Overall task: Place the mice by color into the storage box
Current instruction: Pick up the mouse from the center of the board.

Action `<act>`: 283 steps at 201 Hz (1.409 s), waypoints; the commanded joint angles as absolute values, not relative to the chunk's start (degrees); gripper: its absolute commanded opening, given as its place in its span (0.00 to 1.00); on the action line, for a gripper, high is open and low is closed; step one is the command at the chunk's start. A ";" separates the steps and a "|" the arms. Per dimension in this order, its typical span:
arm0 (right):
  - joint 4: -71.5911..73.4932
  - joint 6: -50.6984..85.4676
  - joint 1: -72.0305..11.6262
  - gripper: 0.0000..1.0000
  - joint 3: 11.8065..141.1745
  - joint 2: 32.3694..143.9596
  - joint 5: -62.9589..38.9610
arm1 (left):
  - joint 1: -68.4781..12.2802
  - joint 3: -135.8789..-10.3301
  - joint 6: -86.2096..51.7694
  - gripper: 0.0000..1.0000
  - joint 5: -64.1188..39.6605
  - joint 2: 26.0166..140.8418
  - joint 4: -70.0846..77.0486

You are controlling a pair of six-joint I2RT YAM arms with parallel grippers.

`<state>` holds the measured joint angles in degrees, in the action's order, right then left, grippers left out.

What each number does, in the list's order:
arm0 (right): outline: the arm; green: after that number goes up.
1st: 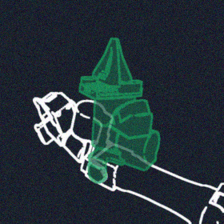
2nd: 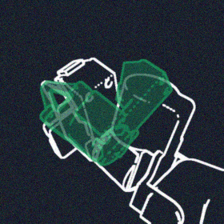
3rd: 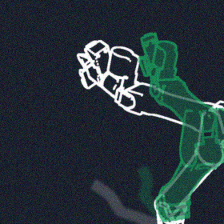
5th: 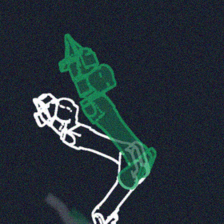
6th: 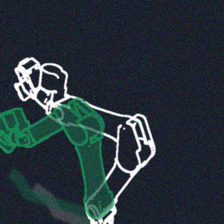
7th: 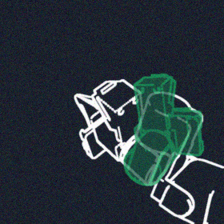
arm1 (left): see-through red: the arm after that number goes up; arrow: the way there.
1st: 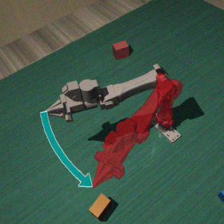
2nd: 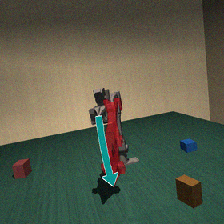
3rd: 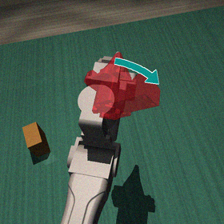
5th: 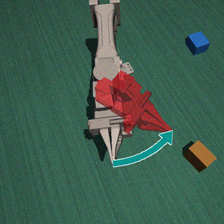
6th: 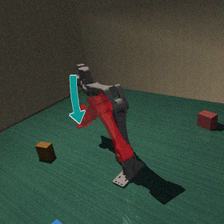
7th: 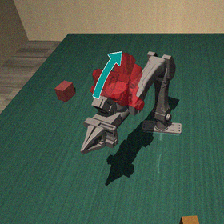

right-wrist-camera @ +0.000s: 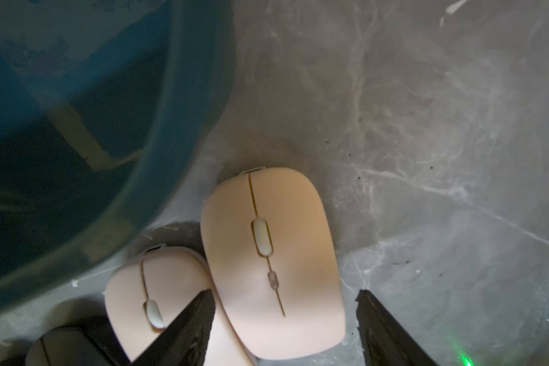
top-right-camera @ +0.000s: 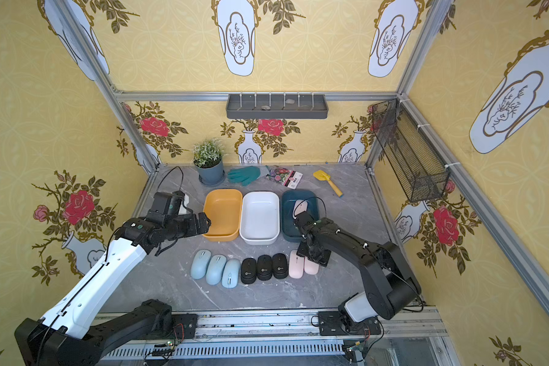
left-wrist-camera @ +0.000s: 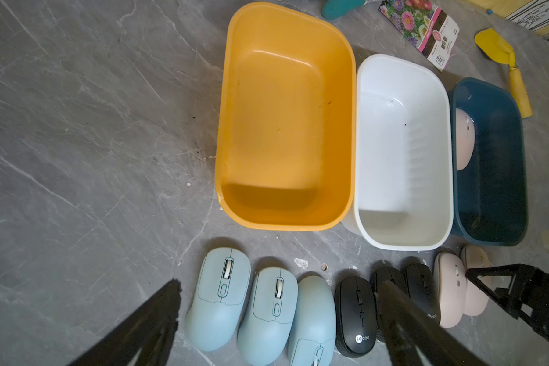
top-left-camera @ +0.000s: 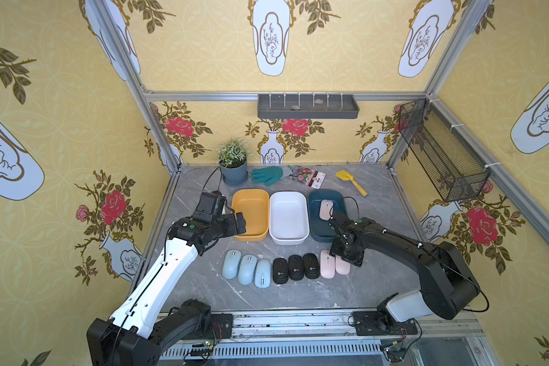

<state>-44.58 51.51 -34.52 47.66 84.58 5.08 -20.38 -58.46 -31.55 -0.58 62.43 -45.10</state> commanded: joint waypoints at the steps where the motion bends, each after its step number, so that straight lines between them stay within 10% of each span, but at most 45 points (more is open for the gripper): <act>1: -43.47 50.68 -33.35 0.74 46.52 84.64 5.06 | -20.36 -58.88 -31.56 0.98 -0.26 62.80 -45.57; 128: -40.53 51.62 -32.95 0.72 41.97 86.12 4.13 | -20.39 -59.33 -31.96 0.98 0.00 63.81 -45.57; 181: -41.69 51.91 -32.93 0.53 41.97 84.76 4.91 | -20.35 -59.41 -32.03 0.98 0.12 63.98 -45.58; 283: -56.97 43.27 -31.85 0.50 64.78 80.00 7.37 | -20.39 -59.59 -32.17 0.98 0.17 64.67 -44.85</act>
